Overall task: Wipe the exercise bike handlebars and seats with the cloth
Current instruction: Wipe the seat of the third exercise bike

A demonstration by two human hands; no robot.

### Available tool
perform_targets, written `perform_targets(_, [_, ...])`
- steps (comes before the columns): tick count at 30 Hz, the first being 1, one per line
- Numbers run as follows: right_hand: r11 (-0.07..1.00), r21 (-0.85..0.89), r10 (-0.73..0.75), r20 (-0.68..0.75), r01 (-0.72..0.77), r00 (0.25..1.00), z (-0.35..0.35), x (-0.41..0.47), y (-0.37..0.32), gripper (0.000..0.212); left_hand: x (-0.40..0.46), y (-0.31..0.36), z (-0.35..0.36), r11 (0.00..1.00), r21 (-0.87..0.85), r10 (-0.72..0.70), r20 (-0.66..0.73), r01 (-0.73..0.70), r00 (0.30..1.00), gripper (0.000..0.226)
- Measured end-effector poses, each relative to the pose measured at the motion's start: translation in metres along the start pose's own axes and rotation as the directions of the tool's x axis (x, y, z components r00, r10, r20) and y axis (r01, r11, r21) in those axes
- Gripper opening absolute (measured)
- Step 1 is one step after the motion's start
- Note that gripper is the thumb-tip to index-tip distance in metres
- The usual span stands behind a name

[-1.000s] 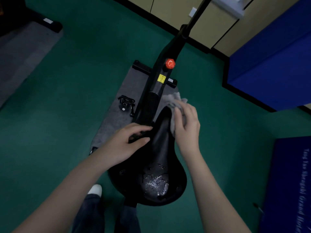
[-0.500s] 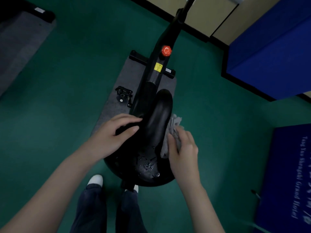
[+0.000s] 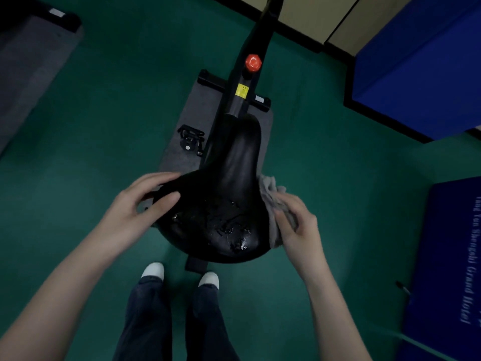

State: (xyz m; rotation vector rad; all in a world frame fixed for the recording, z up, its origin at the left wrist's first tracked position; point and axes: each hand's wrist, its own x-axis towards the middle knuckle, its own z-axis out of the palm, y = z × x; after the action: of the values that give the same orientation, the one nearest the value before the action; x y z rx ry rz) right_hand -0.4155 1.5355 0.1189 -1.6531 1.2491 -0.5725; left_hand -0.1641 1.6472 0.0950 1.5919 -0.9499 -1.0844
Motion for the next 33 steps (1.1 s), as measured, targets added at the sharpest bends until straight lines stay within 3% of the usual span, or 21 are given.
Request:
perform_targets(3, [0.996,0.088,0.017,-0.088,-0.009,0.996,0.0,-0.02,0.021,0.03,-0.013,-0.001,0.006,0.999,0.034,-0.037,-0.017,0.038,0.999,0.07])
perform_targets(5, [0.95,0.269,0.189,-0.099,-0.156,0.977,0.006,-0.015,0.035,0.025,-0.018,0.0,0.011,0.998,0.035,-0.059,-0.017,0.06,0.998,0.082])
perform_targets(7, [0.831,0.488,0.336,-0.057,-0.267,0.94,0.012,-0.009,0.037,0.023,-0.021,0.0,0.013,0.996,0.043,-0.071,-0.029,0.072,0.997,0.094])
perform_targets(9, [0.748,0.603,0.389,-0.06,-0.278,0.919,0.016,-0.014,0.034,0.025,-0.022,-0.001,0.014,0.995,0.063,-0.076,-0.043,0.078,0.996,0.104])
perform_targets(11, [0.746,0.624,0.406,-0.148,-0.234,0.902,0.024,-0.028,0.036,0.026,-0.024,-0.004,0.015,0.994,0.075,-0.08,-0.045,0.083,0.996,0.112])
perform_targets(13, [0.839,0.526,0.346,-0.312,-0.142,0.885,0.037,-0.045,0.035,0.028,-0.026,-0.007,0.017,0.993,0.087,-0.074,-0.029,0.076,0.997,0.119])
perform_targets(16, [0.972,0.223,0.042,-0.483,0.077,0.875,0.051,-0.059,0.015,0.031,-0.026,-0.01,0.017,0.993,0.098,-0.064,-0.011,0.065,0.998,0.123])
perform_targets(20, [0.941,-0.163,-0.334,-0.309,0.296,0.89,0.05,-0.045,0.008,0.029,-0.024,-0.013,0.015,0.993,0.116,-0.017,-0.006,0.018,1.0,0.122])
perform_targets(23, [0.927,-0.229,-0.356,-0.279,0.299,0.892,0.047,-0.05,0.019,0.034,-0.023,-0.017,0.017,0.993,0.115,0.011,-0.015,-0.01,1.0,0.12])
perform_targets(26, [0.971,-0.116,-0.24,-0.447,0.21,0.862,0.058,-0.068,0.02,0.034,-0.023,-0.021,0.017,0.992,0.122,0.032,-0.021,-0.029,0.999,0.117])
perform_targets(29, [0.992,-0.068,-0.123,-0.609,0.103,0.784,0.079,-0.063,0.005,0.032,-0.023,-0.021,0.017,0.992,0.123,0.043,-0.03,-0.04,0.999,0.109])
perform_targets(31, [0.974,-0.189,-0.215,-0.631,0.121,0.746,0.092,-0.058,-0.009,0.032,-0.022,-0.022,0.017,0.99,0.128,0.055,-0.028,-0.051,0.998,0.106])
perform_targets(33, [0.908,-0.366,-0.386,-0.531,0.207,0.754,0.107,-0.059,-0.019,0.033,-0.02,-0.024,0.015,0.985,0.157,0.08,-0.021,-0.076,0.997,0.105])
